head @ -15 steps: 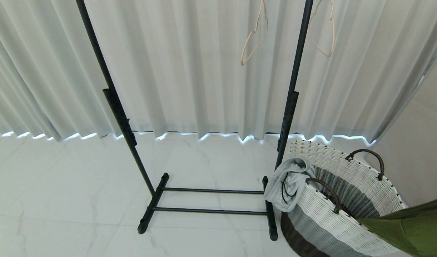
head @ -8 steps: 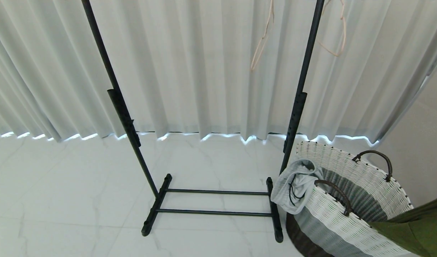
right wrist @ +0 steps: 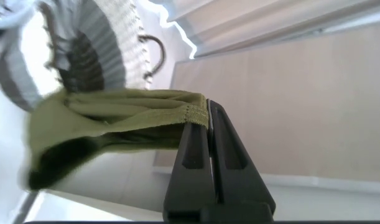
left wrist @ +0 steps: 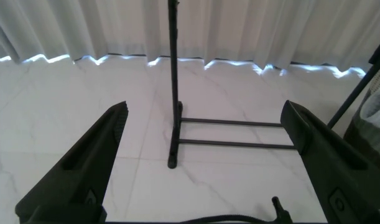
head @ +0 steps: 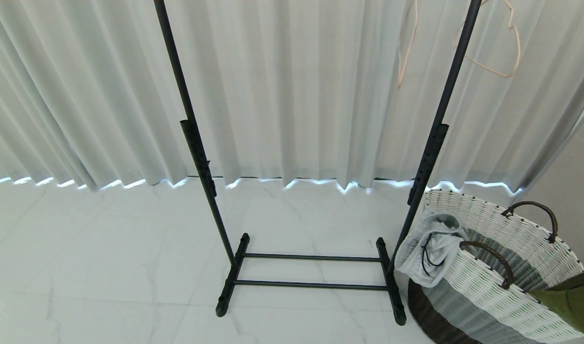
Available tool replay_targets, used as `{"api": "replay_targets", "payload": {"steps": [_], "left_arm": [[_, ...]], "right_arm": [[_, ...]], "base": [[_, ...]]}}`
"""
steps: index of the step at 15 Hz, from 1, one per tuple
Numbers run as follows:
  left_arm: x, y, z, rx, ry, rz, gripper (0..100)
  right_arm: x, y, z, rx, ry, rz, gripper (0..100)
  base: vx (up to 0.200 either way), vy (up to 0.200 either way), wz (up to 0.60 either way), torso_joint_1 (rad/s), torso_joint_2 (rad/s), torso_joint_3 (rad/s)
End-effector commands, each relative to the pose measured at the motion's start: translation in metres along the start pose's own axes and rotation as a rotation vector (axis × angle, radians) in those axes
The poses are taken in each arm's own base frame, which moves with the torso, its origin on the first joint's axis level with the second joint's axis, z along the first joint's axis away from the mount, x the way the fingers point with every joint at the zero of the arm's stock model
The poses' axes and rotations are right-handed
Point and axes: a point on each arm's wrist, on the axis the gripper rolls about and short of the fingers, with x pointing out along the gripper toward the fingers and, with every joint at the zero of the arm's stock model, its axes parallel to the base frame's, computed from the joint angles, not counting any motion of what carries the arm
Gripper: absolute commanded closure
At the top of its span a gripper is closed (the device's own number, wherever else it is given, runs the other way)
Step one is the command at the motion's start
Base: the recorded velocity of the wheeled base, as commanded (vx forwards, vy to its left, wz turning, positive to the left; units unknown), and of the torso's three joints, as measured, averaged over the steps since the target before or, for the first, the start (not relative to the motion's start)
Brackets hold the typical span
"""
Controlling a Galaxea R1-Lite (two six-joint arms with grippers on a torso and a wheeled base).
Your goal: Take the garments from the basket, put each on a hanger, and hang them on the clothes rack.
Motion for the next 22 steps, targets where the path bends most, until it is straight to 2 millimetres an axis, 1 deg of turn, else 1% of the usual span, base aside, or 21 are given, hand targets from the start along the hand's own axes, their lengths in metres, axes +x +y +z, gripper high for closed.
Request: {"api": "replay_targets", "payload": {"steps": [1,9,14,17,18,19,20,21,22], "left_arm": [[0.000,0.000,0.000,0.001,-0.001,-0.001,0],[0.000,0.000,0.000,0.019,0.000,-0.003,0],[0.000,0.000,0.000,0.004,-0.001,-0.001,0],[0.000,0.000,0.000,-0.014,-0.001,-0.001,0],[0.000,0.000,0.001,-0.009,-0.012,-0.003,0],[-0.002,0.000,0.011,-0.009,-0.073,-0.013,0],[-0.007,-0.001,0.042,-0.003,-0.151,-0.075,0],[-0.007,-0.001,0.069,-0.001,-0.172,-0.102,0],[-0.006,-0.001,0.091,0.003,-0.191,-0.114,0]], "right_arm": [[0.003,0.000,0.001,-0.002,0.002,0.010,100],[0.026,0.003,0.011,-0.022,-0.039,0.127,100],[0.023,0.007,0.017,-0.056,-0.136,0.196,100],[0.022,0.012,0.024,-0.006,-0.216,0.281,100],[0.023,0.015,0.031,0.030,-0.264,0.344,100],[0.025,0.017,0.038,0.052,-0.290,0.384,100],[0.026,0.018,0.046,0.083,-0.323,0.421,100],[0.028,0.019,0.054,0.111,-0.352,0.451,100],[0.028,0.019,0.063,0.141,-0.392,0.478,100]], "base": [[0.000,0.000,0.00,0.000,0.00,0.000],[0.000,0.000,0.00,0.000,0.00,0.000],[0.000,0.000,0.00,0.000,0.00,0.000],[0.000,0.000,0.00,0.000,0.00,0.000],[0.000,0.000,0.00,0.000,0.00,0.000],[0.000,0.000,0.00,0.000,0.00,0.000],[0.000,0.000,0.00,0.000,0.00,0.000],[0.000,0.000,0.00,0.000,0.00,0.000],[0.000,0.000,0.00,0.000,0.00,0.000]]}}
